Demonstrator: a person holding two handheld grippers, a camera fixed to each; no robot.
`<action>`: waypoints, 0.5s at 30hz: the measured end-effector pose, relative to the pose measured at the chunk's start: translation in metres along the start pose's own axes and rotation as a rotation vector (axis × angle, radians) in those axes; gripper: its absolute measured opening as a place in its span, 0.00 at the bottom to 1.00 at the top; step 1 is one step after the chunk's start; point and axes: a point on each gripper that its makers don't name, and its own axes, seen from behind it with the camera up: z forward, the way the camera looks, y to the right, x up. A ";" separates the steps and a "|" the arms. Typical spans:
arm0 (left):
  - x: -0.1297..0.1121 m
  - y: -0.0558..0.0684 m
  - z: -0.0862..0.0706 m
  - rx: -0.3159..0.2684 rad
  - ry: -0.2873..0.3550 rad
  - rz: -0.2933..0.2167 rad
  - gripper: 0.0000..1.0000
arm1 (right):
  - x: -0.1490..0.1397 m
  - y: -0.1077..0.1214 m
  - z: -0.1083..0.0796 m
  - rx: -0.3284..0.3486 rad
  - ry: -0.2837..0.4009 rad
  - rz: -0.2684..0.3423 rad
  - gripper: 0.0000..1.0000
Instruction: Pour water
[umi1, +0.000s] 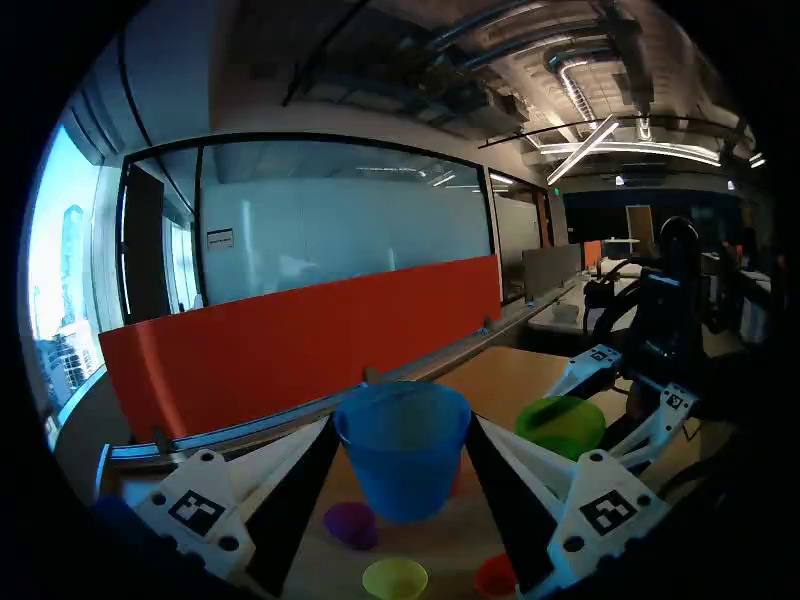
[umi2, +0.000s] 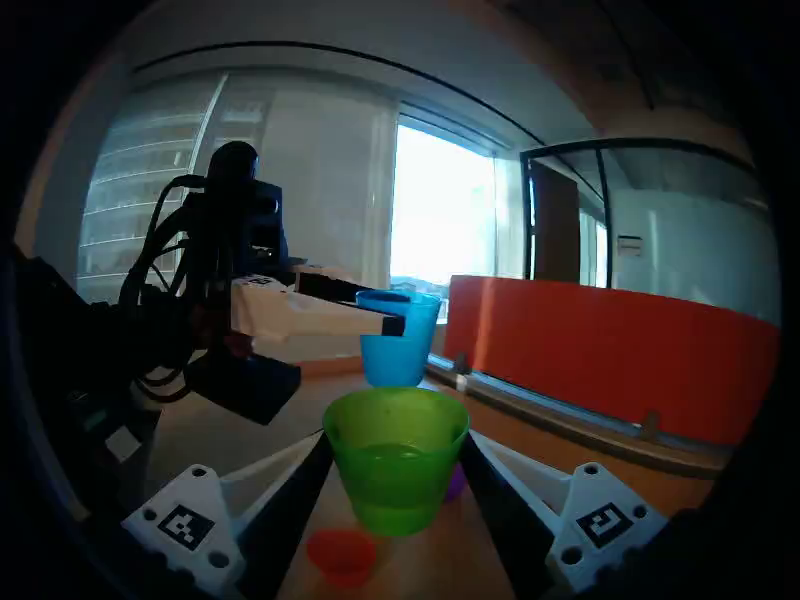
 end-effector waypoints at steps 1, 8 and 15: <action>-0.004 0.000 -0.001 -0.001 -0.012 0.004 0.87 | -0.001 0.001 -0.001 -0.001 -0.006 0.000 0.90; -0.034 0.000 -0.002 -0.008 -0.092 0.015 0.87 | -0.012 0.009 -0.006 -0.013 -0.050 0.000 0.90; -0.063 0.001 -0.005 -0.018 -0.168 0.019 0.88 | -0.028 0.016 -0.015 -0.016 -0.104 0.013 0.90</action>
